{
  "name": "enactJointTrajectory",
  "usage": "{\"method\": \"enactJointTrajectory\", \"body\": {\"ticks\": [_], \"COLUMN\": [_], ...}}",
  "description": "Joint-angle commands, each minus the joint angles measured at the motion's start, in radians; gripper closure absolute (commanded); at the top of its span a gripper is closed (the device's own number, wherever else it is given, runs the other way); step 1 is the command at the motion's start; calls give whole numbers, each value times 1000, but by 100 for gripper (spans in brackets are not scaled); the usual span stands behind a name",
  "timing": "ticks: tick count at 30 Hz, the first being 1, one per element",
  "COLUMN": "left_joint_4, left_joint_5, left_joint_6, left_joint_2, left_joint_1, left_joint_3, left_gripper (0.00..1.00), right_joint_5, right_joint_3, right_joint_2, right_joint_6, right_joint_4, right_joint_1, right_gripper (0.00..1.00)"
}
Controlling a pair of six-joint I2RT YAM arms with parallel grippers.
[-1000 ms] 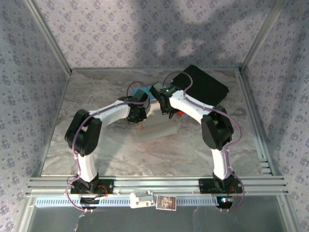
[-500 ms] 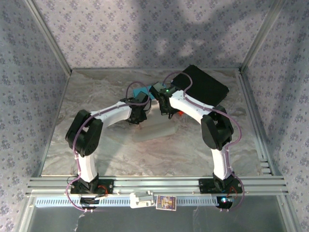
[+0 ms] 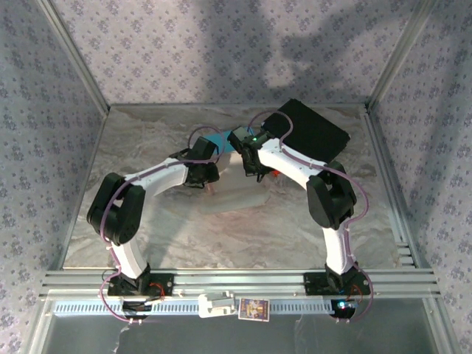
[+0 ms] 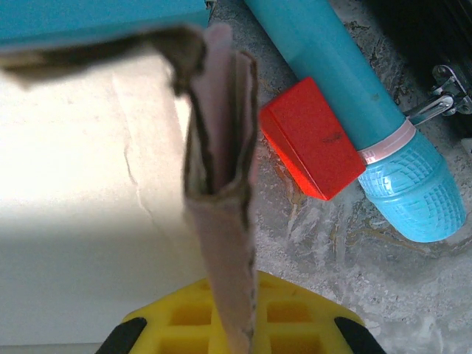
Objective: Fold the paper box
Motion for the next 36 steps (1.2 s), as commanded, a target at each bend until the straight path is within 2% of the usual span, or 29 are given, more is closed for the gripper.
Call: {"method": "enactJointTrajectory", "body": {"ticks": [1, 6, 13, 15, 18, 22, 26, 29, 36], "left_joint_4": [-5, -15, -26, -42, -61, -115, -230, -271, -224], "left_joint_5": [23, 36, -4, -14, -61, -147, -288, -344, -296], "left_joint_6": [40, 52, 54, 56, 49, 17, -30, -80, -46], "left_joint_2": [-24, 4, 27, 51, 67, 69, 81, 81, 68], "left_joint_1": [17, 30, 26, 19, 1, -19, -73, -100, -107], "left_joint_3": [4, 7, 32, 50, 58, 72, 123, 120, 109], "left_gripper": [63, 70, 83, 84, 87, 100, 100, 100, 99], "right_joint_5": [6, 5, 3, 3, 6, 18, 31, 36, 13], "right_joint_3": [-4, -1, -1, 0, 3, 12, 9, 15, 0], "right_joint_2": [6, 5, 5, 7, 11, 15, 14, 17, 11], "right_joint_6": [21, 21, 22, 24, 28, 36, 58, 59, 60], "right_joint_4": [-21, -23, -23, -25, -33, -49, -58, -66, -41], "right_joint_1": [3, 3, 4, 5, 6, 8, 14, 21, 22], "right_gripper": [100, 100, 100, 100, 100, 100, 100, 100, 100]}}
